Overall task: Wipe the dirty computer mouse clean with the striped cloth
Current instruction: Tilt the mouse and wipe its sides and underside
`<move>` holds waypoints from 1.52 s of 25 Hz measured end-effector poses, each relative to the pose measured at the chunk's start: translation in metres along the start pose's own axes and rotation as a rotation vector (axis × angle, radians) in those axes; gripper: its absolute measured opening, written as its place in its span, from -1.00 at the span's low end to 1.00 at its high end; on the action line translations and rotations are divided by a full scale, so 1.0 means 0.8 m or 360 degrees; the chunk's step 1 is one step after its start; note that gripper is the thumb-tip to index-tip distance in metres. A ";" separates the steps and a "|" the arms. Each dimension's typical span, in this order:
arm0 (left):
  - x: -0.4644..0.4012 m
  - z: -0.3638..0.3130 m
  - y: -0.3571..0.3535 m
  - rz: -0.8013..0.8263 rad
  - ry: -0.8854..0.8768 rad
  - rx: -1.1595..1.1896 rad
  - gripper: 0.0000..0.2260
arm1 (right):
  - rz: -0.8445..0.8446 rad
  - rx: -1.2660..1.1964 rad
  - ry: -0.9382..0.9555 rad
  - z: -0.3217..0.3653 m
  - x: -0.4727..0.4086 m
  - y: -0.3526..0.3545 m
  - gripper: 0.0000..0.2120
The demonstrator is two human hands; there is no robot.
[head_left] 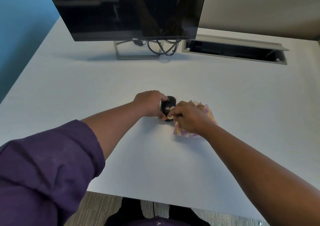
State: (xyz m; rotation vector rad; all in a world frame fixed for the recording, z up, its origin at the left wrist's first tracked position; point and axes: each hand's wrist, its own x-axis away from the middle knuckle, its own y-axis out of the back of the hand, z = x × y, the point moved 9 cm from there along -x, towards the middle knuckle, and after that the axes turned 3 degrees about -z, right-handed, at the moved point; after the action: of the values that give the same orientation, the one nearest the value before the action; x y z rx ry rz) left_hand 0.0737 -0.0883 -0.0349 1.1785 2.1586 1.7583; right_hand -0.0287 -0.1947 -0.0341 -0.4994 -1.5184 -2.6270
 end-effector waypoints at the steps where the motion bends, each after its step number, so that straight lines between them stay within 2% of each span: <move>1: -0.001 -0.001 0.001 0.0029 -0.0009 -0.0021 -0.21 | 0.0010 0.0020 0.0002 -0.001 0.004 -0.001 -0.64; 6: -0.008 -0.003 0.002 0.0142 -0.0017 -0.0049 -0.12 | 0.0034 0.0153 -0.0054 -0.018 0.024 -0.007 -0.66; 11: -0.012 0.003 -0.001 0.0095 -0.0011 0.0037 -0.25 | -0.0218 -0.0388 -0.0260 -0.047 0.026 0.021 -0.77; 19: -0.017 0.010 -0.007 0.0026 0.0050 0.0098 -0.25 | -0.0210 -0.0659 -0.0433 -0.046 0.016 0.010 -0.81; 24: -0.018 0.012 -0.006 0.0009 0.0053 0.0117 -0.25 | -0.0275 -0.0884 -0.0413 -0.044 0.021 0.012 -0.90; 27: -0.018 0.012 -0.006 0.0005 0.0067 0.0111 -0.24 | -0.0325 -0.0783 -0.0399 -0.038 0.024 0.017 -0.60; 30: -0.019 0.013 -0.006 0.0010 0.0070 0.0128 -0.24 | -0.0115 -0.0417 -0.0457 -0.046 0.024 0.019 -0.11; 31: -0.019 0.013 -0.006 0.0011 0.0066 0.0138 -0.25 | -0.0019 -0.0223 -0.0462 -0.051 0.024 0.021 -0.04; 33: -0.018 0.014 -0.007 0.0012 0.0058 0.0152 -0.26 | 0.0127 0.0009 -0.0480 -0.062 0.028 0.027 -0.11; 34: -0.018 0.014 -0.007 0.0012 0.0056 0.0154 -0.26 | 0.0148 0.0001 -0.0511 -0.068 0.032 0.034 -0.18; 38: -0.018 0.014 -0.006 0.0011 0.0064 0.0152 -0.28 | -0.0094 -0.0607 -0.0647 -0.085 0.045 0.072 -0.39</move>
State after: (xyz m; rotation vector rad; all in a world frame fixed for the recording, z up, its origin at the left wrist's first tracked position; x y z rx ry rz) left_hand 0.0868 -0.0887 -0.0480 1.1825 2.2875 1.7133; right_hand -0.0669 -0.2784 -0.0063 -1.0890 -1.1089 -3.0093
